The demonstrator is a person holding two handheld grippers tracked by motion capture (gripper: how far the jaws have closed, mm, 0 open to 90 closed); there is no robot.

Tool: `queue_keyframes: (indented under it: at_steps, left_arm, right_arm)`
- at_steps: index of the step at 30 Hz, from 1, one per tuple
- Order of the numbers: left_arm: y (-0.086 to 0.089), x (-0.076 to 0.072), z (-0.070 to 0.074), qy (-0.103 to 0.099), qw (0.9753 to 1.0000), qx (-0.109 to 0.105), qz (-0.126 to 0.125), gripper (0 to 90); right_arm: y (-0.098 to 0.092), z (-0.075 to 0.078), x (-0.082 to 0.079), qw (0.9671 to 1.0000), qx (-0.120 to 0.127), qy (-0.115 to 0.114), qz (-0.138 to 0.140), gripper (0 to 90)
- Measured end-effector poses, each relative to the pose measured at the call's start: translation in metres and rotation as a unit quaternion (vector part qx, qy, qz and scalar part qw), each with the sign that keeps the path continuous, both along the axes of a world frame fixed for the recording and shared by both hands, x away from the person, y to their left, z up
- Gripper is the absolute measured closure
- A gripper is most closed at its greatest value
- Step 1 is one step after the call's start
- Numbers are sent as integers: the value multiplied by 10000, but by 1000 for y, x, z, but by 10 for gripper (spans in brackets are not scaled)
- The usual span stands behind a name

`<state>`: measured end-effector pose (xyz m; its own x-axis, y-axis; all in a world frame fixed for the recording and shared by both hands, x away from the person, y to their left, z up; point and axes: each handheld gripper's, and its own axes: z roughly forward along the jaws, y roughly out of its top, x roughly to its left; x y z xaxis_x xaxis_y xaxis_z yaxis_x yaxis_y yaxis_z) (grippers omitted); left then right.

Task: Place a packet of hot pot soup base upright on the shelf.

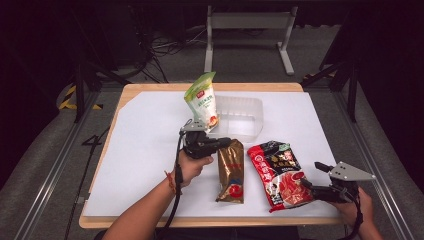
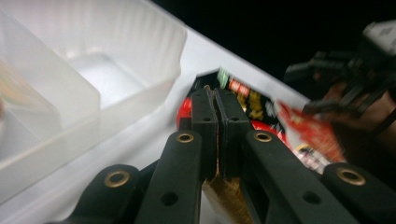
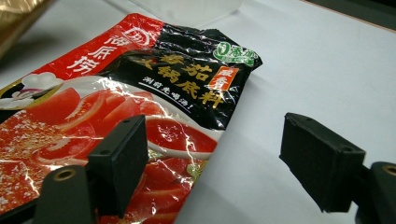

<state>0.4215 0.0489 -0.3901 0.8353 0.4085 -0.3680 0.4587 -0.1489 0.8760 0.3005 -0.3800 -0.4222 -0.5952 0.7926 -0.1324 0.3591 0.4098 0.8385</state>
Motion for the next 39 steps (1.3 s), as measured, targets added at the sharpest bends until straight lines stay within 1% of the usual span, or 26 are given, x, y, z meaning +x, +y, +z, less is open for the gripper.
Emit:
queue_keyframes:
  at_steps: [1, 3, 5, 7, 8, 9, 10, 12, 13, 15, 16, 18, 20, 22, 23, 26, 28, 29, 31, 33, 34, 35, 36, 37, 38, 39]
  left_arm:
    - [4, -3, 5, -58, 10000, -33, 69, 880]
    - [11, -6, 13, -139, 9995, -264, 143, 882]
    - [19, -10, 23, -251, 9985, -403, 266, 883]
    - [24, -12, 29, -347, 9975, -493, 362, 883]
    - [26, -13, 32, -361, 9970, -564, 379, 883]
    - [29, -14, 35, -438, 9960, -617, 471, 884]
    - [30, -14, 37, -455, 9955, -696, 450, 884]
    - [31, -14, 40, -490, 9951, -705, 492, 885]
    - [31, -14, 43, -502, 9942, -787, 525, 885]
    - [30, -13, 47, -566, 9936, -756, 627, 884]
    - [30, -12, 48, -571, 9933, -786, 625, 884]
    - [28, -11, 52, -684, 9922, -742, 725, 885]
    - [28, -9, 55, -676, 9914, -802, 783, 884]
    - [27, -9, 59, -714, 9905, -790, 872, 884]
    - [27, -8, 61, -787, 9896, -737, 954, 884]
    - [27, -4, 68, -839, 9876, -717, 1113, 884]
    - [26, 1, 70, -828, 9867, -781, 1164, 884]
    - [25, 3, 72, -839, 9857, -759, 1249, 884]
    - [20, 11, 74, -832, 9849, -711, 1338, 884]
    - [18, 18, 74, -769, 9839, -775, 1413, 884]
    - [15, 22, 75, -802, 9832, -704, 1481, 884]
    - [12, 25, 76, -865, 9814, -632, 1592, 884]
    - [11, 30, 76, -783, 9815, -701, 1601, 884]
    - [9, 34, 77, -759, 9812, -687, 1637, 884]
    - [6, 38, 79, -859, 9791, -607, 1742, 884]
    - [4, 41, 80, -853, 9786, -576, 1780, 884]
  right_arm:
    - [0, 0, 0, 10000, 5, -5, 8, 235]
    - [0, 0, 0, 10000, 12, -7, 2, 235]
    - [0, 0, 0, 10000, 9, -10, 1, 236]
    - [0, 0, 0, 10000, -1, -7, -6, 236]
    - [0, 0, 0, 10000, 1, -9, -6, 236]
    - [0, 0, 0, 10000, -2, -14, -10, 236]
    - [0, 0, 0, 10000, -3, -17, -13, 236]
    - [0, 0, 0, 10000, -5, -19, -17, 238]
    - [0, 0, 0, 10000, -9, -17, -24, 239]
    - [0, -1, 1, 10000, -44, -17, -45, 238]
    - [0, -1, 1, 10000, -47, -21, -55, 238]
    - [-1, -1, 1, 10000, -32, -22, -67, 236]
    - [-1, 0, 1, 10000, -28, -25, -76, 236]
    - [-1, 0, 0, 10000, -30, -41, -84, 235]
    - [-1, 0, 0, 10000, -26, -47, -82, 235]
    - [-1, 0, 0, 10000, -19, -30, -87, 235]
    - [-1, -1, 0, 10000, -29, -22, -88, 234]
    - [-1, -1, 0, 10000, -36, -28, -89, 234]
    - [-1, -1, 1, 10000, -29, -30, -90, 234]
    - [-1, -1, 0, 9999, -37, -35, -97, 234]
    - [-2, -1, 0, 9999, -32, -36, -98, 234]
    - [-2, -1, 1, 9999, -35, -30, -99, 234]
    - [-2, -1, 1, 9999, -38, -30, -100, 234]
    - [-3, -1, 0, 9999, -40, -29, -100, 234]
    - [-3, -1, 0, 9999, -40, -26, -108, 234]
    - [-3, -2, 1, 9999, -38, -27, -117, 233]
